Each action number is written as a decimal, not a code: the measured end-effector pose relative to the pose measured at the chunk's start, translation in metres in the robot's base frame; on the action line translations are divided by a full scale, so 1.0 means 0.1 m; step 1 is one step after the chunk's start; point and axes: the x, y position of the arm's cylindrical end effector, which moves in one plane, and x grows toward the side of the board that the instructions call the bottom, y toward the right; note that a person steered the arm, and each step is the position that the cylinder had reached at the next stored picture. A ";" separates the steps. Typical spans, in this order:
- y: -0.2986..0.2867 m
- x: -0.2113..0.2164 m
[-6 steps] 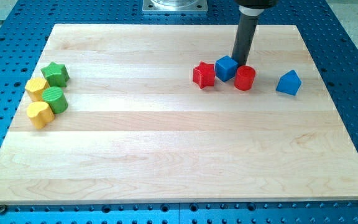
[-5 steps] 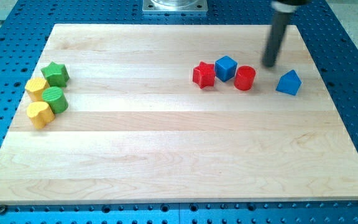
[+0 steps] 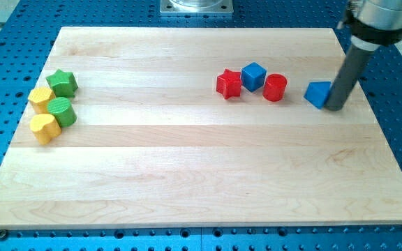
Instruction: Move the blue triangle closely to the red circle
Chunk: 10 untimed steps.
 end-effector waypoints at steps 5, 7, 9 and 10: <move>-0.30 -0.41; -0.47 -0.29; -0.77 -0.31; -0.95 -0.31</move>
